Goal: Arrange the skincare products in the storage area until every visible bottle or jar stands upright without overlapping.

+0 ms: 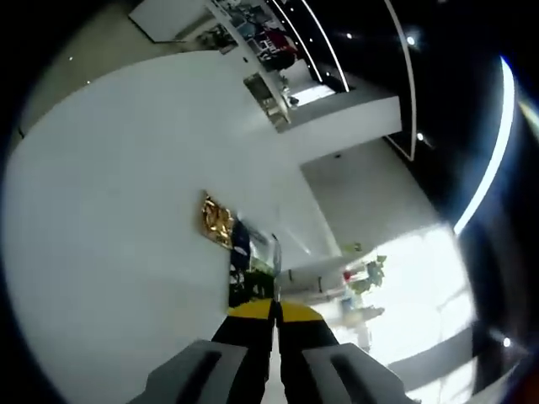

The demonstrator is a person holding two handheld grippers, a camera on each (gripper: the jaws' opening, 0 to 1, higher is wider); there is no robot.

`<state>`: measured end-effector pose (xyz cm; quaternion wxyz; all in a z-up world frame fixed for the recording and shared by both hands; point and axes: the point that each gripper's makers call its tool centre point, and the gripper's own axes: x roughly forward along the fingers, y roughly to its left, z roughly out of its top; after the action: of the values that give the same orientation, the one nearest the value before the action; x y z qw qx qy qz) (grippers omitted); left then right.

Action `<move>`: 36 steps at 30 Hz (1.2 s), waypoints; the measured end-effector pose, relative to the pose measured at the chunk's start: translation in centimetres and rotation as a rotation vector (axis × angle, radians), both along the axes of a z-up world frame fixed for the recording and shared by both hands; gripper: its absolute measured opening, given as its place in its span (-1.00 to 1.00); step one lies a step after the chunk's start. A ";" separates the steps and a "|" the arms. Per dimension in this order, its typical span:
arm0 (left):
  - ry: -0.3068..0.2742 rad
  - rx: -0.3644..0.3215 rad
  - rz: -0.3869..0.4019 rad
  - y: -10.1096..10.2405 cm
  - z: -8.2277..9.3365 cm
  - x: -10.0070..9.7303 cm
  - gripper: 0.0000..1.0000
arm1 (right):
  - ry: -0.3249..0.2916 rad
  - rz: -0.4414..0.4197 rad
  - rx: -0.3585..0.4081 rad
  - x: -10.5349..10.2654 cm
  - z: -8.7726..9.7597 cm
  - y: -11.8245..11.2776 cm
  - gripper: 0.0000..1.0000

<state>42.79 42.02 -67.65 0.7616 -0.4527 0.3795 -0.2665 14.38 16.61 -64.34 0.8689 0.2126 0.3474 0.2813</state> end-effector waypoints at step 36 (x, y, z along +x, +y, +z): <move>0.191 0.154 -0.003 0.1 -7.2 2.2 -0.96 | 0.119 -0.003 -0.048 -0.2 -2.8 -0.6 -0.24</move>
<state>44.98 42.11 -74.85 0.7540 -0.4157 0.4704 -0.1935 14.15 16.04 -67.14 0.8519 0.2087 0.4049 0.2583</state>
